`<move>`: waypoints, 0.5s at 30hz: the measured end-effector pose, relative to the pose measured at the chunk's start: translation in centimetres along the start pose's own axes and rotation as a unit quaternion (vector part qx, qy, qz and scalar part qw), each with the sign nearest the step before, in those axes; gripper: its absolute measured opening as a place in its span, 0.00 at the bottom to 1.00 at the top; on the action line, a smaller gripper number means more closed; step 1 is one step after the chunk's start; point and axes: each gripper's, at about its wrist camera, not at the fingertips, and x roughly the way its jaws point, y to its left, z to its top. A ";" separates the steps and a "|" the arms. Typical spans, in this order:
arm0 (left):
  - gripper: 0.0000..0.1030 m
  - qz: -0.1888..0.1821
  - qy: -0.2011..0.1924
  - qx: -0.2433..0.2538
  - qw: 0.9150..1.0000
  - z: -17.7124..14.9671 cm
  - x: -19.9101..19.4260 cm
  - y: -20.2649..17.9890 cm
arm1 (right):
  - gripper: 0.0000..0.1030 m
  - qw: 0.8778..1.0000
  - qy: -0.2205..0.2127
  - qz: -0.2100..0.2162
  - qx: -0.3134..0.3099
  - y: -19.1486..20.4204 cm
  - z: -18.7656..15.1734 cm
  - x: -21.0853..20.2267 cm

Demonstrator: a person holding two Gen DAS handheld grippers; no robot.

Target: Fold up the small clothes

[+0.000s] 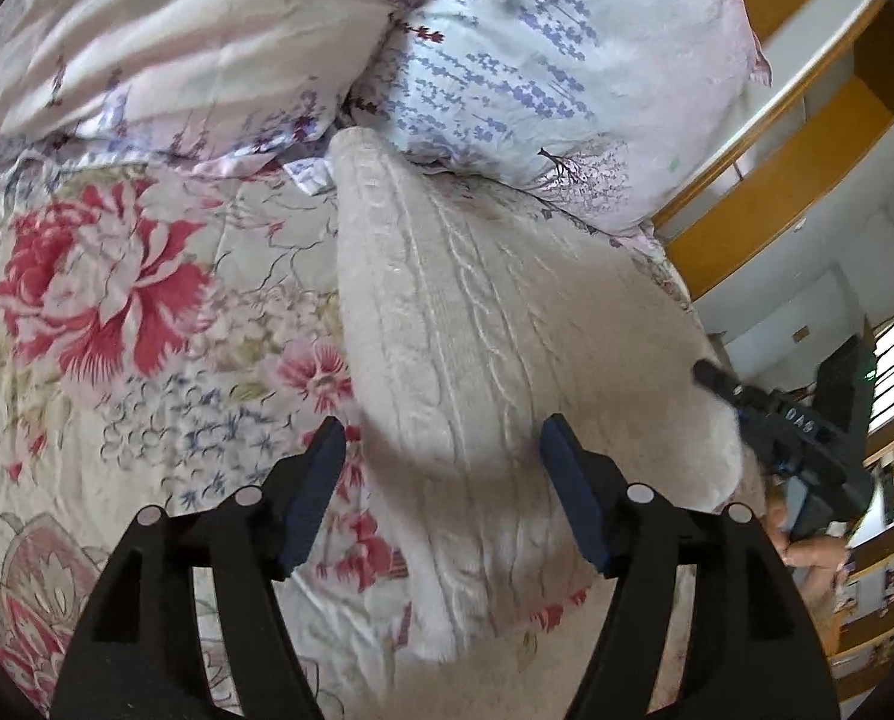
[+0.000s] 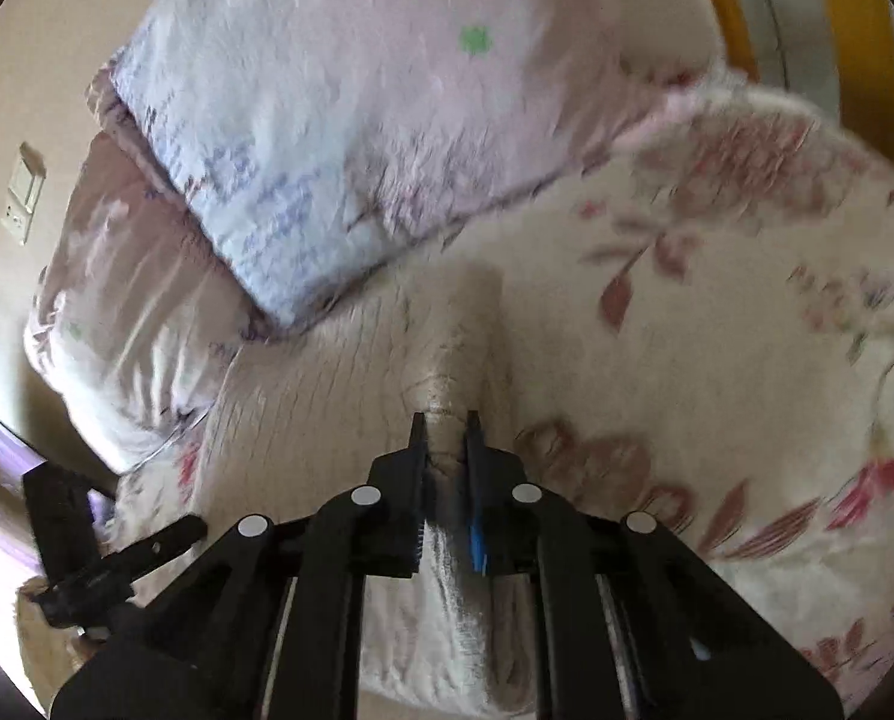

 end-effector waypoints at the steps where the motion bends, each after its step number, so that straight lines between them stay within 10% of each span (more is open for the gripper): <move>1: 0.67 0.009 -0.002 0.009 1.000 0.1 0.2 -0.4 | 0.10 1.000 -0.001 -0.018 0.004 -0.4 0.0 0.2; 9: 0.73 0.062 -0.020 0.061 0.996 0.1 0.6 -2.0 | 0.13 0.997 0.023 -0.068 0.000 -1.6 -0.8 1.8; 15: 0.76 0.084 -0.027 0.077 0.993 0.0 0.7 -2.3 | 0.33 0.996 -0.047 -0.065 -0.050 1.2 -0.5 -1.4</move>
